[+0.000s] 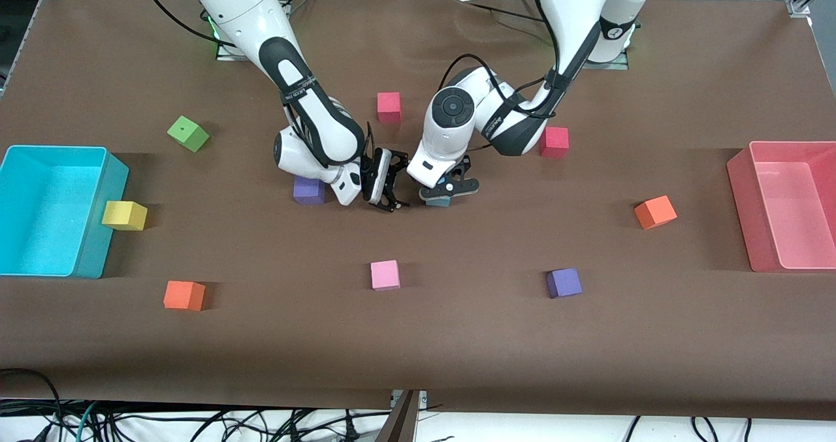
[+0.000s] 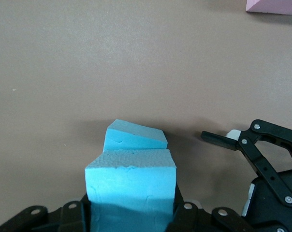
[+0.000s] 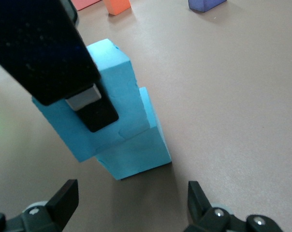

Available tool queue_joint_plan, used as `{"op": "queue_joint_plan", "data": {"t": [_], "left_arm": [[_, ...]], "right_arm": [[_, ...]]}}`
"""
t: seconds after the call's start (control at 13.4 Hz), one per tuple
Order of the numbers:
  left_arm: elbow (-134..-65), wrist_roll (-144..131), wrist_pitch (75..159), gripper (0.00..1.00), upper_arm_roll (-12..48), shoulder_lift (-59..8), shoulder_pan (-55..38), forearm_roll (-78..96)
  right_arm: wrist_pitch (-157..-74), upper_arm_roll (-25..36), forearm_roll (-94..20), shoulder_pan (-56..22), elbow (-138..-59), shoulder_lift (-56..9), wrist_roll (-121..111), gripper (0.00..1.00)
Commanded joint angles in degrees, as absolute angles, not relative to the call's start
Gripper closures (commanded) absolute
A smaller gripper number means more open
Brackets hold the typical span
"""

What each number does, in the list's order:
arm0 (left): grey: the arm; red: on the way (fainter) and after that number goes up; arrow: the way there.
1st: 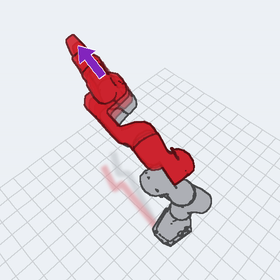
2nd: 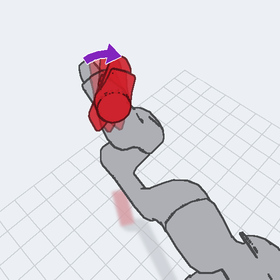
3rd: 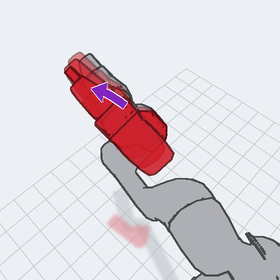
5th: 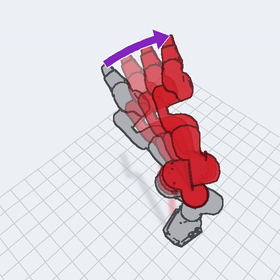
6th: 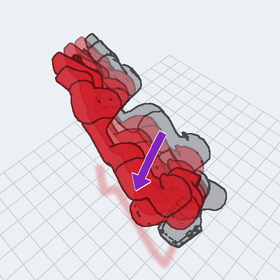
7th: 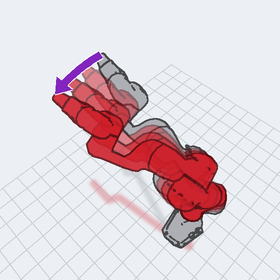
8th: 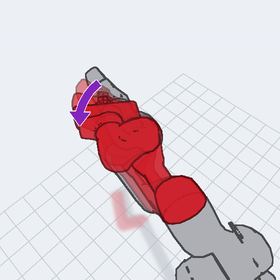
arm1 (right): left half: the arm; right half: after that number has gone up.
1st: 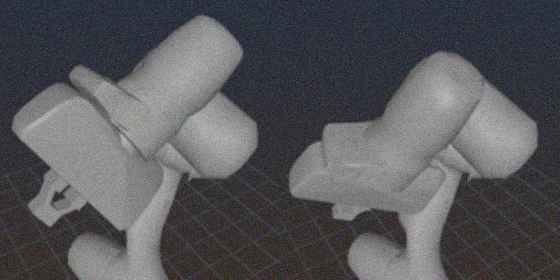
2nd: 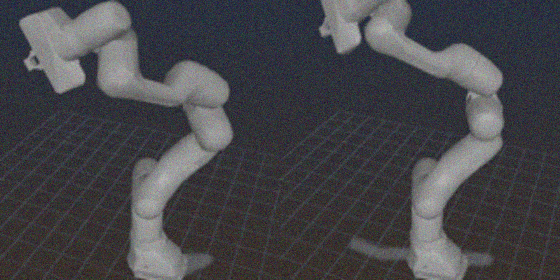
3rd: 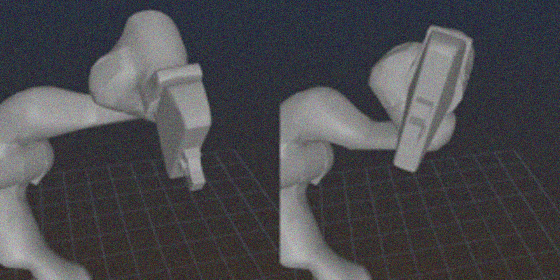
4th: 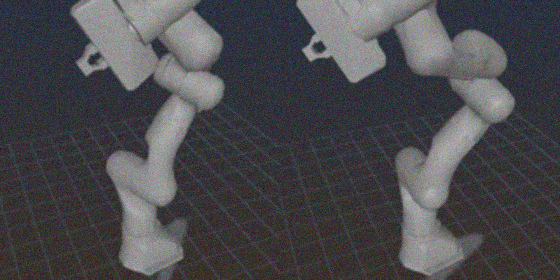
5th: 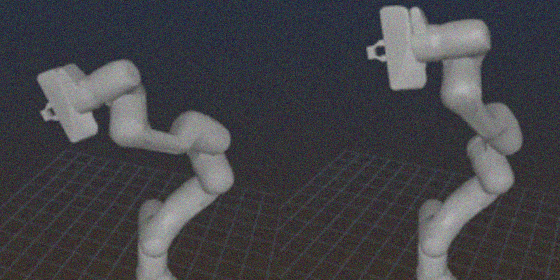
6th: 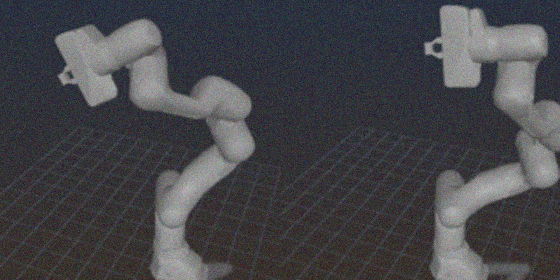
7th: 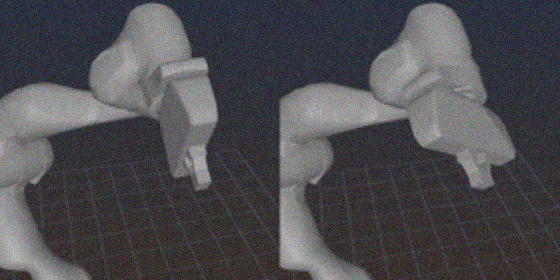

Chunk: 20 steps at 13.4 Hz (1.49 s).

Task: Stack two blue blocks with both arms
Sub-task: 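Lower the held cube onto the first cube and open the left gripper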

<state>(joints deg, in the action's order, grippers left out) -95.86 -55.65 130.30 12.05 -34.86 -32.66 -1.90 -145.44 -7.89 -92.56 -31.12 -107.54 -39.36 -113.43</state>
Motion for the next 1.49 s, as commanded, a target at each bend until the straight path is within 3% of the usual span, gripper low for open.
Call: {"op": "queue_joint_plan", "data": {"t": [0.0, 0.89, 0.97, 1.19, 1.34, 1.41], "left_arm": [[-94.3, -54.1, 130.2, 1.0, 10.9, -35.5, -33.7, -2.0], [-93.6, -51.8, 130.3, 1.0, 9.9, -35.7, -33.7, -3.8], [-93.6, -52.1, 130.3, 0.92, 9.9, -35.8, -33.7, -3.7], [-93.7, -52.7, 130.3, 0.21, 9.9, -36.0, -33.8, -3.7], [-93.7, -52.7, 130.4, 0.01, 9.9, -36.1, -34.1, -3.7], [-93.7, -52.7, 131.6, 0.01, 9.9, -36.1, -34.1, -3.8]], "right_arm": [[-144.9, -8.6, -94.0, -30.3, -108.5, -38.5, -115.1, 0.0], [-144.9, -8.6, -94.0, -30.3, -108.5, -38.5, -115.1, 0.0], [-144.9, -8.6, -94.0, -30.3, -108.5, -38.5, -115.1, 0.0], [-144.9, -8.6, -94.0, -30.3, -108.5, -38.5, -115.1, 0.0], [-144.9, -8.6, -94.0, -30.3, -108.5, -38.5, -115.1, 0.0], [-144.9, -8.6, -94.0, -30.3, -108.5, -38.5, -115.1, 0.0]]}}
